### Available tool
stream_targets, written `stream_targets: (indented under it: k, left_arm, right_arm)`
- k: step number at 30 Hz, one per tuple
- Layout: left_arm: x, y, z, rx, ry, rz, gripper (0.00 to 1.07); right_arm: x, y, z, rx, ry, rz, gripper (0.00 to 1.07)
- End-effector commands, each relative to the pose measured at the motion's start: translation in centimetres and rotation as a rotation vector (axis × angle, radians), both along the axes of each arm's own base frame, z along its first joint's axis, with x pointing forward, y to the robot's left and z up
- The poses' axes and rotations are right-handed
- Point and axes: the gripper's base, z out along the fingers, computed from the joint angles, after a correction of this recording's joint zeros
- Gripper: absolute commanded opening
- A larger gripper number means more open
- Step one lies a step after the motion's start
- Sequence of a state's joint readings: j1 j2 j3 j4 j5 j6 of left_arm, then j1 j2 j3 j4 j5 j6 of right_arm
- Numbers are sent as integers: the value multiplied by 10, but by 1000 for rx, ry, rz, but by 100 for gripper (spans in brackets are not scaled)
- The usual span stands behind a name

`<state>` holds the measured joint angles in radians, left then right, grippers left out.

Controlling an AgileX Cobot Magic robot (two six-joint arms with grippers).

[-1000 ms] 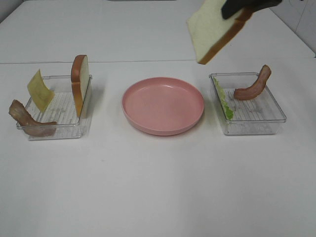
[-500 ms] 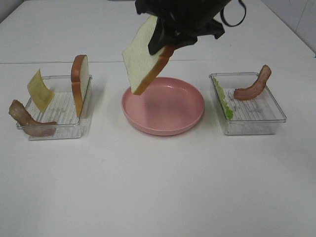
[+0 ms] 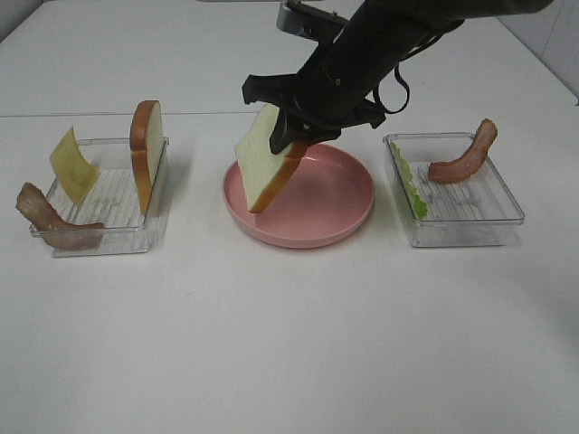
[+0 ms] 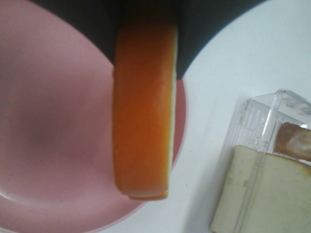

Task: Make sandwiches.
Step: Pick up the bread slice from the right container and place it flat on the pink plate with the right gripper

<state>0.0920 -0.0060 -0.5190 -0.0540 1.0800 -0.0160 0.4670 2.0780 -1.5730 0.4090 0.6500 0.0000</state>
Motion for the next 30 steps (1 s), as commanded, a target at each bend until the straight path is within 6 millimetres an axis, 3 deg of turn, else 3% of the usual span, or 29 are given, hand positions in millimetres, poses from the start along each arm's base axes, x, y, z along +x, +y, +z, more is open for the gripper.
stream_targets:
  k: [1, 7, 11, 12, 13, 14, 15, 16, 18, 19, 20, 30]
  left_arm:
    - [-1, -1, 0, -5, -10, -2, 101]
    - [-1, -1, 0, -5, -10, -2, 101]
    - [-1, -1, 0, -5, -10, -2, 101]
    - [-1, -1, 0, -5, -10, -2, 101]
    - [-1, -1, 0, -5, -10, -2, 101]
    - [-1, -1, 0, -5, -10, -2, 101]
    - [-1, -1, 0, -5, -10, -2, 101]
    - [-1, -1, 0, -5, -10, -2, 101]
    - [-1, -1, 0, -5, -10, -2, 101]
    - [-1, -1, 0, -5, -10, -2, 101]
    - [-1, -1, 0, -5, -10, -2, 101]
    - [-1, -1, 0, -5, -10, -2, 101]
  right_arm:
    - [6, 0, -10, -22, -16, -1, 0]
    - [9, -1, -27, -57, -1, 8, 0]
    - [9, -1, -27, -64, -8, 11, 2]
    - [9, -1, -27, -63, -9, 11, 14]
    - [9, -1, -27, -63, -9, 11, 14]
    - [9, -2, -27, -68, -13, 13, 23]
    - [10, -3, -28, -91, -27, 26, 44]
    - [10, -3, -28, -91, -27, 26, 44]
    - [11, -5, -28, -116, -40, 40, 77]
    - [11, -5, -28, -116, -40, 40, 77]
    - [11, -6, -29, -138, -46, 53, 89]
    - [19, -14, -9, -298, -90, 152, 91]
